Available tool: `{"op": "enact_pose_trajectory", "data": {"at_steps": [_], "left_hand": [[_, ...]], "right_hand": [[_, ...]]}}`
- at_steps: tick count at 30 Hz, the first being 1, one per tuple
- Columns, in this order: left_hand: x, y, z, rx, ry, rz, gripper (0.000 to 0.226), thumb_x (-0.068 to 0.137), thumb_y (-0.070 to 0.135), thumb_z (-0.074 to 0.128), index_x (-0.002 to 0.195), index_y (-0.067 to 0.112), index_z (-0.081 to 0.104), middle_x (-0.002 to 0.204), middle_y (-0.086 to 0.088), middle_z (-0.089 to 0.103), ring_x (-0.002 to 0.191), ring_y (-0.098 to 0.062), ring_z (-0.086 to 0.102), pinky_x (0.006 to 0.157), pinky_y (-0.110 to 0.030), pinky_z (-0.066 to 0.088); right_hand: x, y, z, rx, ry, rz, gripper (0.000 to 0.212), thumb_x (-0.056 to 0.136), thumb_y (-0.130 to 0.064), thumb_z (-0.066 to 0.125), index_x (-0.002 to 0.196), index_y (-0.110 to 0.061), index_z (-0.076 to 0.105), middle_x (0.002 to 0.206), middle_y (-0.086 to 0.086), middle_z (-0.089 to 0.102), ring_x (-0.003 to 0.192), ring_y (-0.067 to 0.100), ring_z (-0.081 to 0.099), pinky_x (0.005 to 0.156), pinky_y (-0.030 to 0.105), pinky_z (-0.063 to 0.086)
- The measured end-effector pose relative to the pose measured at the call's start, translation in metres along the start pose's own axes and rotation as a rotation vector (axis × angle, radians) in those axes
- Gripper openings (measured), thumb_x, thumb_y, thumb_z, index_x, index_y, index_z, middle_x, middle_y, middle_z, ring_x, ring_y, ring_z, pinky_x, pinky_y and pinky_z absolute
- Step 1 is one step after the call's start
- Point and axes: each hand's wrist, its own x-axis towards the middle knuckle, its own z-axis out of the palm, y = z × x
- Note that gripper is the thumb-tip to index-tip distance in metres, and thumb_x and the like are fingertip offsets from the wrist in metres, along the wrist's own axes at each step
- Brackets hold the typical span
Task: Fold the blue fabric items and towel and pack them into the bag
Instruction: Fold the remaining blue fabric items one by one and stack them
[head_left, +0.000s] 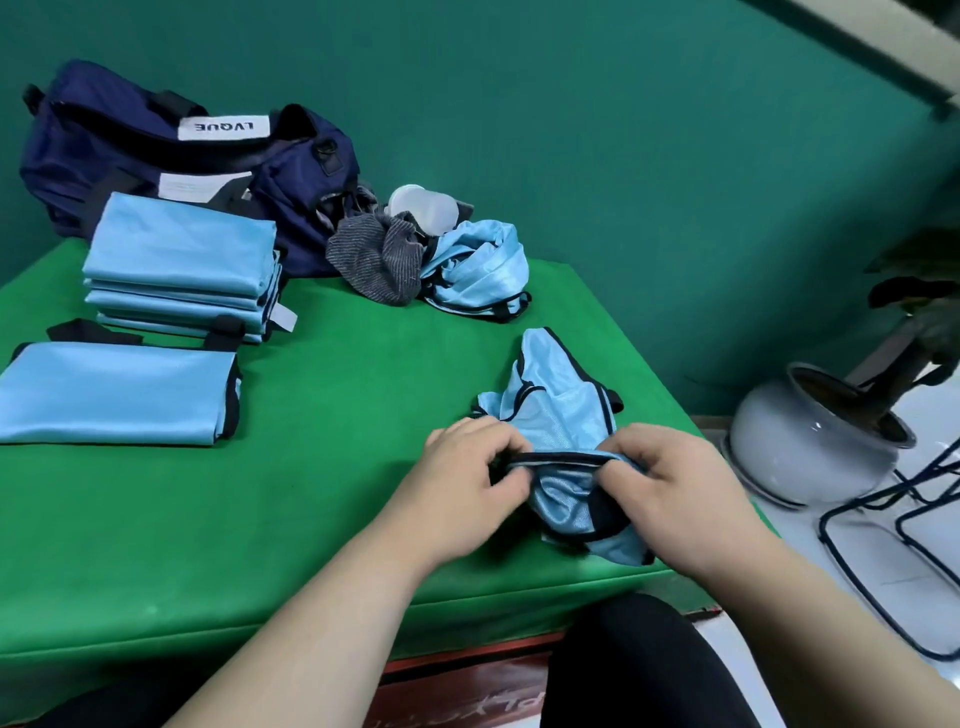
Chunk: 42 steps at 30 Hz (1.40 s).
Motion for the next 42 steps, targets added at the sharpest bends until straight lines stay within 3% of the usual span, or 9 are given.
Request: {"op": "enact_pose_trajectory", "data": {"at_steps": [6, 8, 11, 15, 20, 28, 34, 38, 42], "left_hand": [[0.004, 0.042, -0.005, -0.118, -0.083, -0.046, 0.008, 0.090, 0.024, 0.062, 0.087, 0.031, 0.063, 0.076, 0.012, 0.065, 0.063, -0.005, 0.053, 0.063, -0.026, 0.044], [0.000, 0.051, -0.008, -0.139, -0.079, -0.060, 0.010, 0.089, 0.024, 0.067, 0.092, 0.033, 0.062, 0.084, 0.012, 0.067, 0.073, -0.007, 0.059, 0.073, -0.030, 0.048], [-0.012, 0.054, -0.009, -0.135, -0.090, -0.114, 0.027, 0.081, 0.040, 0.073, 0.097, 0.038, 0.051, 0.091, 0.019, 0.063, 0.078, -0.004, 0.056, 0.075, -0.030, 0.047], [-0.022, 0.064, 0.003, 0.042, -0.107, -0.164, 0.040, 0.066, 0.056, 0.079, 0.094, 0.042, 0.054, 0.093, 0.025, 0.061, 0.100, 0.000, 0.046, 0.090, -0.025, 0.041], [-0.017, 0.091, 0.011, 0.199, -0.013, -0.105, 0.010, 0.081, 0.032, 0.069, 0.082, 0.035, 0.060, 0.086, 0.020, 0.061, 0.093, 0.019, 0.041, 0.098, -0.036, 0.036], [0.001, 0.155, -0.046, 0.209, 0.040, -0.130, 0.017, 0.083, 0.022, 0.057, 0.088, 0.039, 0.058, 0.068, 0.016, 0.065, 0.058, -0.008, 0.062, 0.060, -0.034, 0.055], [0.008, 0.217, -0.073, 0.425, -0.078, -0.025, 0.013, 0.083, 0.026, 0.057, 0.088, 0.036, 0.065, 0.076, 0.013, 0.068, 0.069, -0.003, 0.059, 0.068, -0.026, 0.051], [0.006, 0.232, -0.090, 0.538, -0.099, 0.001, 0.013, 0.081, 0.026, 0.056, 0.084, 0.034, 0.066, 0.079, 0.012, 0.064, 0.074, -0.004, 0.058, 0.071, -0.029, 0.050], [0.000, 0.235, -0.105, 0.756, -0.073, 0.013, 0.009, 0.081, 0.026, 0.054, 0.087, 0.026, 0.061, 0.086, 0.010, 0.056, 0.087, -0.011, 0.054, 0.075, -0.031, 0.048]], "right_hand": [[-0.014, -0.009, -0.010, -0.104, 0.047, -0.224, 0.036, 0.073, -0.044, 0.061, 0.108, -0.035, 0.064, 0.097, -0.026, 0.061, 0.094, -0.006, 0.051, 0.100, 0.028, 0.040], [-0.016, -0.014, -0.018, -0.136, 0.093, -0.269, 0.015, 0.076, -0.037, 0.061, 0.090, -0.034, 0.067, 0.075, -0.028, 0.059, 0.080, -0.005, 0.050, 0.096, 0.023, 0.037], [-0.021, -0.013, -0.036, -0.047, 0.130, -0.173, 0.010, 0.078, -0.025, 0.066, 0.076, -0.035, 0.066, 0.082, -0.037, 0.060, 0.075, -0.005, 0.056, 0.068, 0.007, 0.035], [-0.034, -0.009, -0.052, 0.129, 0.144, -0.095, 0.013, 0.076, -0.019, 0.065, 0.072, -0.032, 0.069, 0.073, -0.026, 0.066, 0.068, -0.003, 0.060, 0.062, 0.014, 0.044], [-0.048, 0.004, -0.076, 0.289, 0.247, -0.036, 0.023, 0.077, -0.015, 0.067, 0.064, -0.033, 0.066, 0.065, -0.019, 0.065, 0.068, 0.001, 0.059, 0.062, 0.013, 0.043], [-0.057, 0.030, -0.109, 0.345, 0.330, 0.100, 0.015, 0.079, -0.014, 0.066, 0.073, -0.028, 0.069, 0.068, -0.014, 0.068, 0.069, 0.004, 0.061, 0.064, 0.027, 0.047], [-0.073, -0.016, -0.101, 0.330, 0.188, -0.132, 0.039, 0.071, -0.032, 0.065, 0.107, -0.044, 0.055, 0.097, -0.020, 0.064, 0.091, -0.003, 0.059, 0.084, 0.025, 0.048], [-0.079, -0.035, -0.111, 0.358, 0.246, -0.192, 0.007, 0.077, -0.023, 0.062, 0.080, -0.027, 0.066, 0.079, -0.012, 0.067, 0.077, 0.005, 0.060, 0.075, 0.035, 0.051], [-0.084, -0.038, -0.131, 0.455, 0.204, -0.132, 0.017, 0.080, -0.016, 0.058, 0.078, -0.026, 0.071, 0.060, -0.007, 0.061, 0.048, 0.009, 0.045, 0.054, 0.030, 0.043]]}}
